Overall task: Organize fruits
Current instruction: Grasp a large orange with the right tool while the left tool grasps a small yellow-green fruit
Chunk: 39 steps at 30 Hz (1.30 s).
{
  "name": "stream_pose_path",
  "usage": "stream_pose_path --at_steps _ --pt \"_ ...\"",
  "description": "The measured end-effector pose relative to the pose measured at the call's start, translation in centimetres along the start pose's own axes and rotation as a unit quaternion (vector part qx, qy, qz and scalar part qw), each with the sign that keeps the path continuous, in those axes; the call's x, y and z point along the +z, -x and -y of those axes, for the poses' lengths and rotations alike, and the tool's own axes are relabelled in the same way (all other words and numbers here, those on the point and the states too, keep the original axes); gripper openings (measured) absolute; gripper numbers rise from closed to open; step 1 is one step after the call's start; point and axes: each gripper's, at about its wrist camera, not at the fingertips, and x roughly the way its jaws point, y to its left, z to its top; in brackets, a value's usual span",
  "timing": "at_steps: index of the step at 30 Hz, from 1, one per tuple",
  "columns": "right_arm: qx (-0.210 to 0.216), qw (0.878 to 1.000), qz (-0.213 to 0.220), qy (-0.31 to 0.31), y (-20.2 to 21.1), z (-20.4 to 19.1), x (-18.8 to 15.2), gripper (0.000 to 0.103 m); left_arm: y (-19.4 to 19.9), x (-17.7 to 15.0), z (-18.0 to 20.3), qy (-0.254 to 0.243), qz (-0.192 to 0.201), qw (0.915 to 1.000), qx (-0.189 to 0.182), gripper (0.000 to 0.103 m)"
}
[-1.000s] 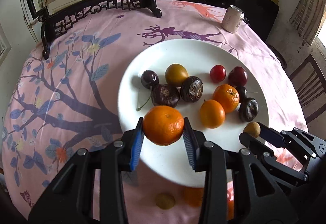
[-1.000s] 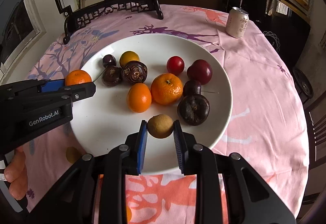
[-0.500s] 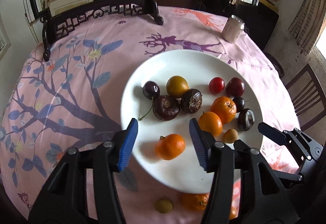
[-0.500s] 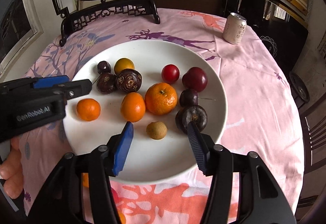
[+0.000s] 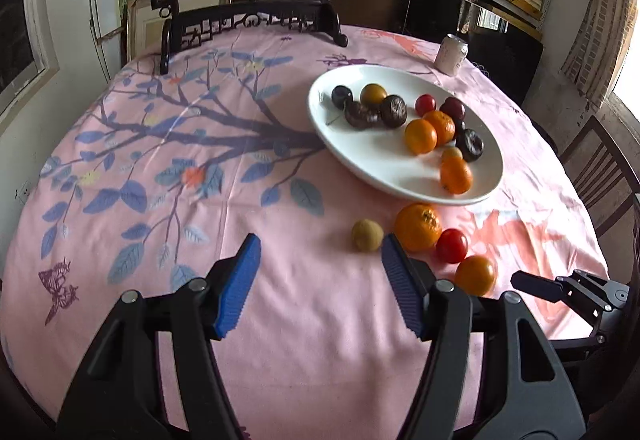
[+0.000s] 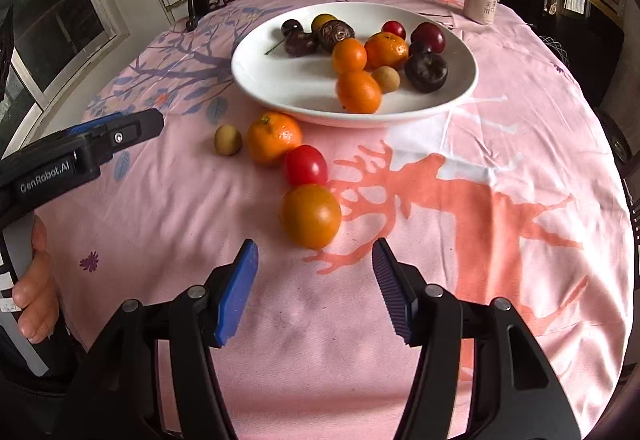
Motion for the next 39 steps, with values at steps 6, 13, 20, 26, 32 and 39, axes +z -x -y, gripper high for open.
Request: stream_pose_path --at_steps 6,13,20,26,32,39 --pt "-0.002 1.000 -0.006 -0.001 -1.6 -0.4 1.0 0.060 0.2 -1.5 -1.7 0.020 -0.013 0.9997 0.004 0.064" --pt "-0.005 1.000 -0.002 -0.008 -3.1 0.0 1.4 0.036 0.6 -1.6 -1.9 0.023 -0.017 0.9996 -0.008 0.064" --pt "0.011 0.999 0.020 -0.027 -0.5 1.0 0.9 0.036 -1.5 -0.9 1.1 -0.042 -0.028 0.9987 -0.005 0.065" --pt "0.021 0.998 0.027 -0.057 0.9 2.8 -0.2 0.036 -6.2 -0.2 3.2 -0.074 -0.073 0.9946 -0.008 0.060" --pt "0.031 0.996 0.032 -0.080 1.3 4.0 -0.7 0.036 -7.6 0.6 3.7 -0.073 -0.064 0.9953 -0.001 0.043" --pt "0.036 0.996 0.037 -0.075 1.7 3.6 -0.6 0.036 -6.2 0.2 3.7 -0.066 -0.051 0.9961 -0.027 0.026"
